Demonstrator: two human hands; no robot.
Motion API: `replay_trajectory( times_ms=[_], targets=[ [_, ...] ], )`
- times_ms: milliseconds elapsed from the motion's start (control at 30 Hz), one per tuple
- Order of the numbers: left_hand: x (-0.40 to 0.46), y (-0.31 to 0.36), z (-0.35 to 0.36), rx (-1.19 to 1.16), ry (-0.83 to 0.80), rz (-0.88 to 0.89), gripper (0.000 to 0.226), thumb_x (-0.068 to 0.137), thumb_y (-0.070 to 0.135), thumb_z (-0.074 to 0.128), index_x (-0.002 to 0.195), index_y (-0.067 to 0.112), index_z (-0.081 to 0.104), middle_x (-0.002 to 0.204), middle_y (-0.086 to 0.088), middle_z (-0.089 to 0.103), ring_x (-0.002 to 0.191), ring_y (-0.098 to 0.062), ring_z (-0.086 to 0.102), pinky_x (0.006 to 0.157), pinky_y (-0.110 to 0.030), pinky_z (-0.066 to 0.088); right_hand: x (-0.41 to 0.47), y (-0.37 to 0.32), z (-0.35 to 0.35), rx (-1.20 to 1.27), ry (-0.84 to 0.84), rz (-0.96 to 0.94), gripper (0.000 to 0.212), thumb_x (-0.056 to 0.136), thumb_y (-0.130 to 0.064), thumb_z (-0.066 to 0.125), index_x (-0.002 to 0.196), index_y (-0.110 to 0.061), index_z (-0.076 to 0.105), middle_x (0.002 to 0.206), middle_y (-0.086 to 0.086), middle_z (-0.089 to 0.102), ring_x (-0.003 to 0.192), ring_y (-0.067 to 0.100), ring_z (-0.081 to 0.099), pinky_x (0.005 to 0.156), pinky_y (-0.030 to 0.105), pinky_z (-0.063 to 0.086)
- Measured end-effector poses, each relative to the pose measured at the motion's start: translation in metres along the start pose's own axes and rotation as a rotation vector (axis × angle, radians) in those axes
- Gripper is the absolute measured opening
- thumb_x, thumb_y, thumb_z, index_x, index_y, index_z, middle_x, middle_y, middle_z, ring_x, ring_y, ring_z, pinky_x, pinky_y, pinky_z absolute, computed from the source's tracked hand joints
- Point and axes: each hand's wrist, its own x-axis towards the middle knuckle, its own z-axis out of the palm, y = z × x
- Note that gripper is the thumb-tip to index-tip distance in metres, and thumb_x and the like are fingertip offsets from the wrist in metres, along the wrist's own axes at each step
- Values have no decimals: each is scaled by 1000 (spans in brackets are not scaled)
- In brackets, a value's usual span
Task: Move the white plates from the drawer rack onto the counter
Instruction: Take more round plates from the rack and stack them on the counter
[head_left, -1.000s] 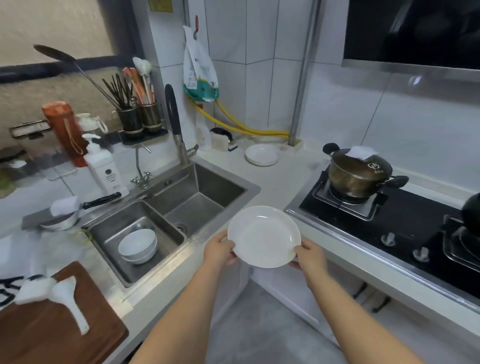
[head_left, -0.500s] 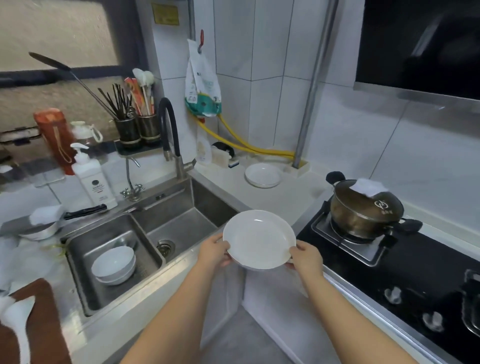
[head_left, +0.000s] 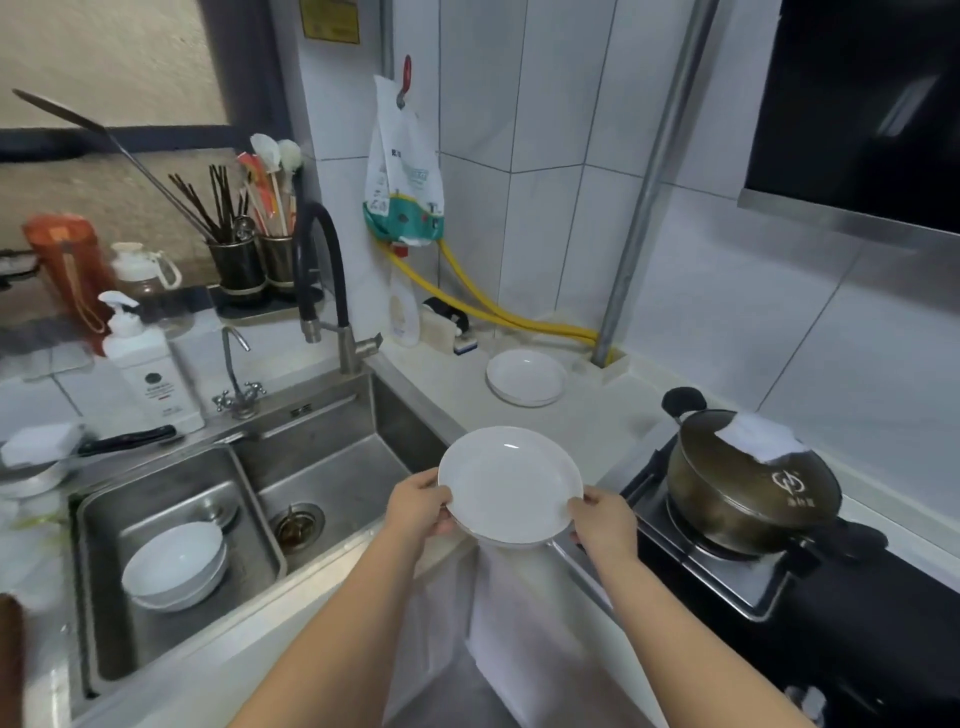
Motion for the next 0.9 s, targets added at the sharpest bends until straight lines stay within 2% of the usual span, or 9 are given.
replay_trajectory(
  times_ms=[67, 167, 267, 333, 433, 667, 733, 800, 900],
  targets=[
    [18, 8, 2, -19, -14, -17, 43, 81, -9, 46, 115, 8, 66, 90, -13, 66, 65, -22, 63, 74, -35, 58, 12, -7, 5, -6, 14, 18, 25, 74, -12, 48, 86, -3, 68, 78, 16, 70, 77, 38, 65, 71, 47, 56],
    [47, 23, 4, -28, -48, -40, 43, 82, -11, 45, 112, 11, 67, 87, -12, 67, 55, -13, 66, 70, -33, 59, 28, -19, 14, 13, 54, 51, 24, 77, -10, 50, 91, 1, 66, 87, 21, 71, 85, 41, 66, 79, 52, 57],
    [81, 37, 5, -34, -89, -43, 43, 81, -11, 45, 115, 4, 66, 105, -18, 70, 81, -28, 69, 77, -38, 60, 49, -31, 24, 32, 87, 58, 26, 77, -9, 51, 94, 6, 64, 93, 26, 69, 84, 45, 64, 81, 56, 55],
    [101, 45, 7, -39, -97, -51, 42, 83, -11, 45, 118, 3, 63, 109, -20, 69, 80, -29, 67, 74, -37, 61, 65, -35, 30, 38, 104, 73, 27, 76, -9, 50, 94, 4, 65, 87, 25, 68, 71, 41, 61, 81, 53, 56],
    [124, 56, 11, 16, -79, -62, 44, 84, -9, 47, 122, 8, 61, 102, -14, 67, 79, -27, 67, 73, -36, 60, 86, -38, 37, 57, 110, 92, 28, 72, -11, 49, 90, 1, 67, 64, 11, 58, 61, 25, 51, 66, 40, 54],
    [172, 76, 26, 91, -85, -95, 52, 84, -8, 53, 132, 10, 57, 109, -10, 63, 95, -31, 66, 88, -41, 57, 131, -45, 47, 92, 143, 114, 24, 72, -9, 51, 87, 4, 66, 63, 16, 55, 63, 20, 48, 81, 52, 55],
    [183, 81, 31, 97, -90, -79, 52, 84, -8, 52, 133, 9, 56, 109, -9, 62, 93, -31, 65, 89, -41, 56, 142, -48, 49, 94, 149, 121, 23, 71, -9, 51, 84, 4, 65, 62, 15, 54, 62, 19, 48, 77, 49, 56],
    [199, 84, 42, 92, -79, -79, 51, 84, -9, 51, 132, 8, 56, 115, -12, 62, 92, -31, 63, 88, -40, 55, 164, -47, 49, 88, 119, 122, 23, 70, -9, 50, 82, 6, 64, 61, 8, 50, 61, 19, 46, 63, 36, 50],
    [214, 87, 56, 82, -47, -90, 50, 85, -11, 49, 131, 6, 56, 120, -15, 63, 93, -30, 61, 83, -38, 54, 186, -48, 48, 121, 83, 123, 16, 73, -7, 52, 71, -1, 66, 60, 7, 53, 59, 21, 47, 62, 30, 41]
  ],
)
